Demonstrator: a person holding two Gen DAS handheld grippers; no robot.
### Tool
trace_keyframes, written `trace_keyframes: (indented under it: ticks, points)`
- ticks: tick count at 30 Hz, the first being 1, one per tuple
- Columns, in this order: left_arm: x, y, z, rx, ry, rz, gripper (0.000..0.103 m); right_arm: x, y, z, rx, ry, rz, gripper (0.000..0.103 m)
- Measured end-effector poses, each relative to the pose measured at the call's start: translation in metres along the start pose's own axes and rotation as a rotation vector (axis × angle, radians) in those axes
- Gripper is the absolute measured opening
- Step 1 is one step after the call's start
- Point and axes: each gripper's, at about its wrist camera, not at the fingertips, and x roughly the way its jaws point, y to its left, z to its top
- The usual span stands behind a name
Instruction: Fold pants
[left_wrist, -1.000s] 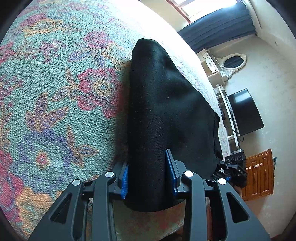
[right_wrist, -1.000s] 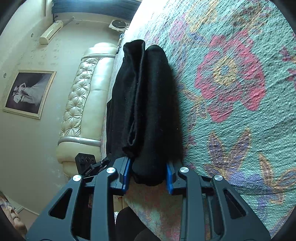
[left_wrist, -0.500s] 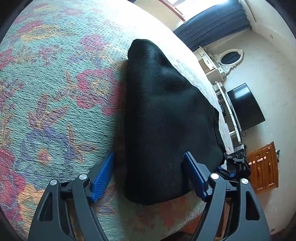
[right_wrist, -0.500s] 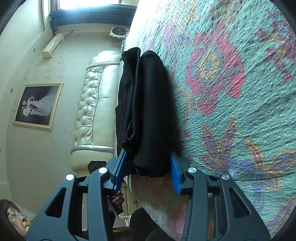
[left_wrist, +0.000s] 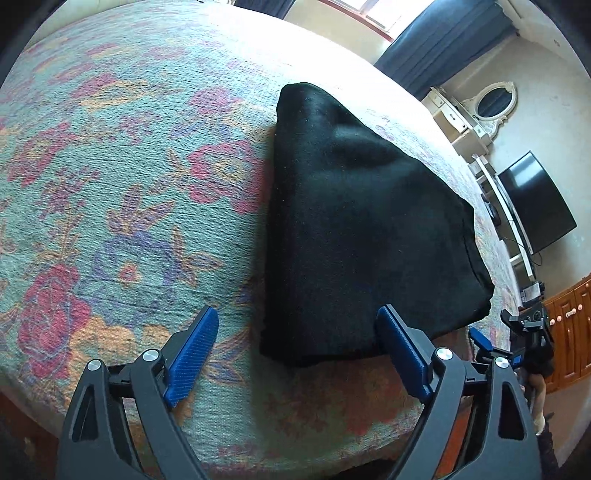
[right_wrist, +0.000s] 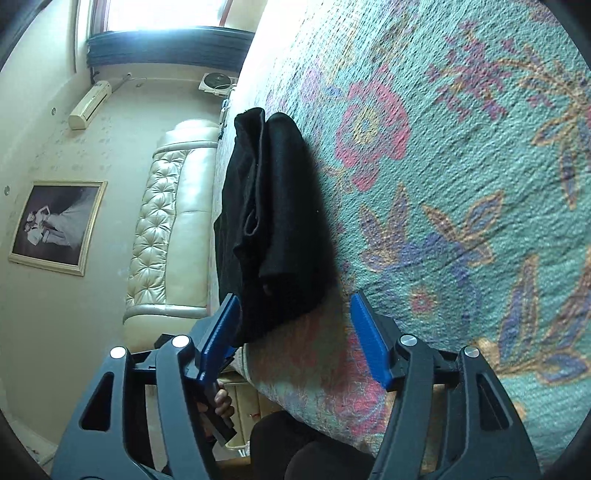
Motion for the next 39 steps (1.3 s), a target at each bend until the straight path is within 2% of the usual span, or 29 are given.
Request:
trace_keyframes:
  ticks: [3,6,10,16,22,25,29,34,39]
  points:
    - [-0.008,-0.006,-0.007,0.005,-0.013,0.052,0.087,-0.003,0.017,-0.014,-0.104,-0.001,-0.127,0.075]
    - [-0.02,-0.014,-0.018,0.055,-0.048,0.126,0.087,-0.003,0.036,-0.03,-0.208,-0.009,-0.261,0.085]
    - [-0.033,-0.027,-0.038,0.151,-0.097,0.233,0.086,0.006,0.058,-0.052,-0.341,-0.004,-0.43,0.087]
    - [-0.057,-0.035,-0.06,0.221,-0.174,0.286,0.087,0.025,0.088,-0.084,-0.533,-0.004,-0.636,0.087]
    - [-0.071,-0.045,-0.07,0.256,-0.229,0.342,0.087,0.036,0.115,-0.11,-0.677,-0.043,-0.727,0.087]
    - [-0.074,-0.045,-0.069,0.241,-0.247,0.33,0.087,0.03,0.118,-0.113,-0.673,-0.107,-0.766,0.089]
    - [-0.076,-0.047,-0.07,0.237,-0.261,0.312,0.087,0.022,0.114,-0.101,-0.649,-0.173,-0.808,0.09]
    - [-0.073,-0.048,-0.071,0.235,-0.26,0.344,0.087,0.022,0.113,-0.096,-0.637,-0.204,-0.837,0.09]
    - [-0.069,-0.044,-0.073,0.207,-0.243,0.343,0.087,0.023,0.116,-0.097,-0.645,-0.229,-0.826,0.09]
